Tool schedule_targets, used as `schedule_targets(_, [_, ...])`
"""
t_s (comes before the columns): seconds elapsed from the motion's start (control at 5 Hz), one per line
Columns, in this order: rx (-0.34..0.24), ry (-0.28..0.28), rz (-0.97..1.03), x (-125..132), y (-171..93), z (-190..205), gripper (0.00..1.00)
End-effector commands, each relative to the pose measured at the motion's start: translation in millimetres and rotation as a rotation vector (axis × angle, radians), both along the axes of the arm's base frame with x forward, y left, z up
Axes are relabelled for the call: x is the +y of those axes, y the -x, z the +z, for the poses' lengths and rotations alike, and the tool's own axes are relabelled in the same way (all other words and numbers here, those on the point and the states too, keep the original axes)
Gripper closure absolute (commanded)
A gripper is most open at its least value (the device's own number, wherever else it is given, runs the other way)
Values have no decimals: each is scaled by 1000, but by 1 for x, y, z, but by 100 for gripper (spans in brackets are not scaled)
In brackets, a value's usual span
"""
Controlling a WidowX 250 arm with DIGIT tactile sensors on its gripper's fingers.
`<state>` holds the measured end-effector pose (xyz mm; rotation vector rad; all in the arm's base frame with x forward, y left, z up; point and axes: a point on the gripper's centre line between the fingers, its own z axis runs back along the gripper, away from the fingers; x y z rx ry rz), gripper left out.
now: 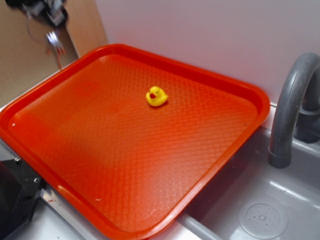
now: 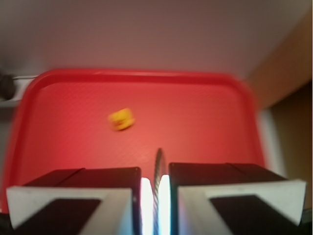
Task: Grab the silver keys.
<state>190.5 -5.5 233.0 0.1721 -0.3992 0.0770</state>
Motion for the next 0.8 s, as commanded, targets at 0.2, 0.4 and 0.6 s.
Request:
schedule_targets(0.2, [155,3,-118,-7,-6,45,100])
schedule_targets(0.4, [200,8,-86,-7,-14,46,100])
schedule_targets(0.6, [208,8,-70,-8,-16,46,100])
